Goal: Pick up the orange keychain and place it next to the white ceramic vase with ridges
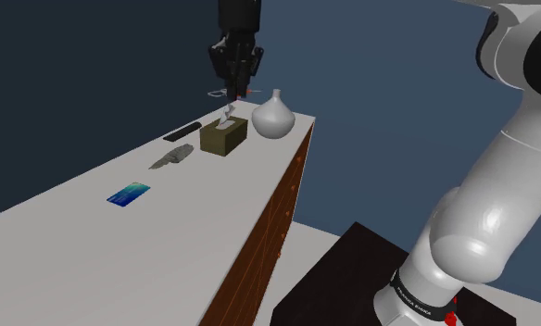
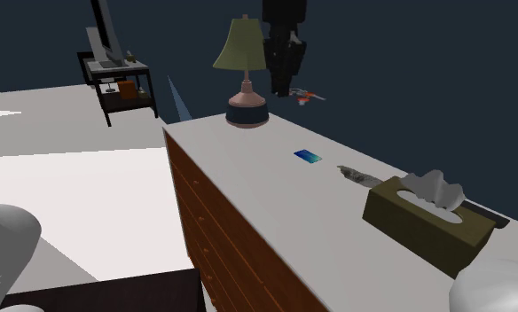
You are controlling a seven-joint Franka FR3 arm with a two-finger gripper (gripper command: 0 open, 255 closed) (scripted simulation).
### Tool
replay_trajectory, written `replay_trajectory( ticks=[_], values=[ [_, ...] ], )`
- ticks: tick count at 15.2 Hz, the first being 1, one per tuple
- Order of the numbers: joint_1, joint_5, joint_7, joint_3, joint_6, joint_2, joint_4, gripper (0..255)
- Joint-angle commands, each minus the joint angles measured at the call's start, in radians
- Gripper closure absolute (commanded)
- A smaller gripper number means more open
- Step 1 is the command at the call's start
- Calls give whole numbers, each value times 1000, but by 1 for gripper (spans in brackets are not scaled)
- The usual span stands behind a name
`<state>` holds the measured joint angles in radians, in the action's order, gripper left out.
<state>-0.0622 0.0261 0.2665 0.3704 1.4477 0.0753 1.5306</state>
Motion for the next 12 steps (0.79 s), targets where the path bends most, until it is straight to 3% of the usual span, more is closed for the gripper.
replay_trajectory(
  ticks=[1,12],
  values=[
    [24,-2,-55,-29,7,2,10,255],
    [141,-31,-306,-161,-5,-76,-77,255]
  ],
)
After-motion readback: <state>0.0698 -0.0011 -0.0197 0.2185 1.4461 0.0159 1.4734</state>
